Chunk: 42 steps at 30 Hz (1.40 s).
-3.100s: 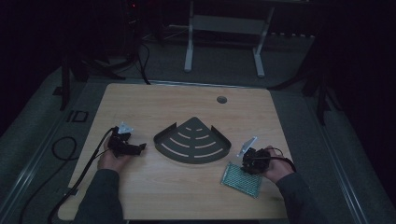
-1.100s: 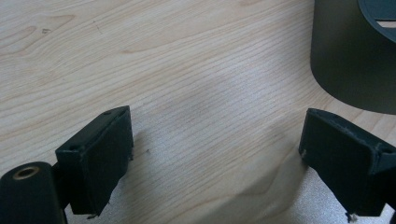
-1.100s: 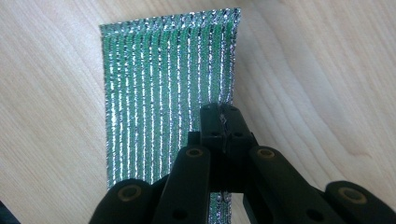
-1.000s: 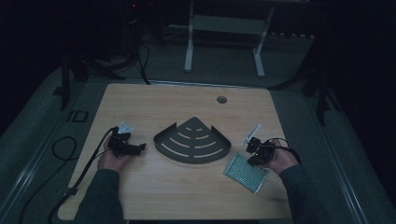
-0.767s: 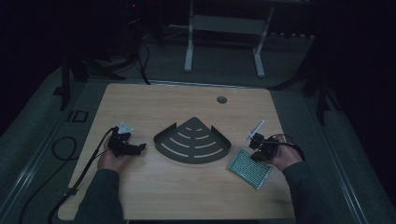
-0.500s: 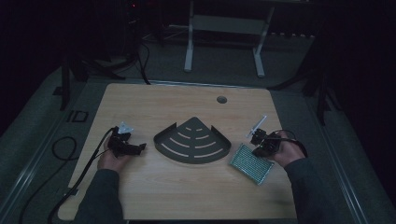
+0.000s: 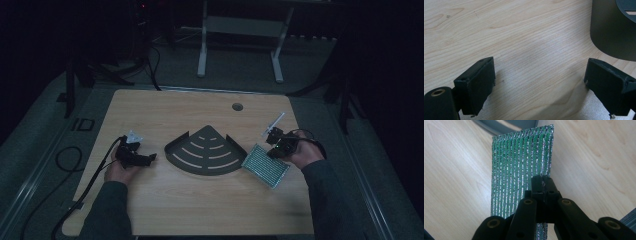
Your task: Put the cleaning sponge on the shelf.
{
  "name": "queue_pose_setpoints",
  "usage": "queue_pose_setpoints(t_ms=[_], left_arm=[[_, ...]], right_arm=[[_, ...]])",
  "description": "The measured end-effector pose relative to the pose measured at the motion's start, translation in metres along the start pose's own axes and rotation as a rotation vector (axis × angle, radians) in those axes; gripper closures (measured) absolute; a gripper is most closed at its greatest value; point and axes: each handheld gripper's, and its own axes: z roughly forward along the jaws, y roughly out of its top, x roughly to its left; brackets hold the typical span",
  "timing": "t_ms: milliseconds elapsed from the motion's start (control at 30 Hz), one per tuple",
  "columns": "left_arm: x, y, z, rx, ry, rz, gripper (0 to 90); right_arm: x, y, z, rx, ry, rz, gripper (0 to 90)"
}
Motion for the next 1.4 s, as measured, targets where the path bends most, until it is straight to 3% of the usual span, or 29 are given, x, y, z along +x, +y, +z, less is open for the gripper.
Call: queue_pose_setpoints(t_ms=[767, 1400], left_arm=[[0.0, 0.0, 0.0, 0.0, 0.001, 0.001, 10.5], [0.0, 0.0, 0.0, -0.001, 0.001, 0.0, 10.6]], right_arm=[[-0.008, 0.034, -0.015, -0.064, -0.009, 0.023, 89.7], [-0.007, 0.057, -0.008, -0.079, -0.019, 0.061, 89.7]])
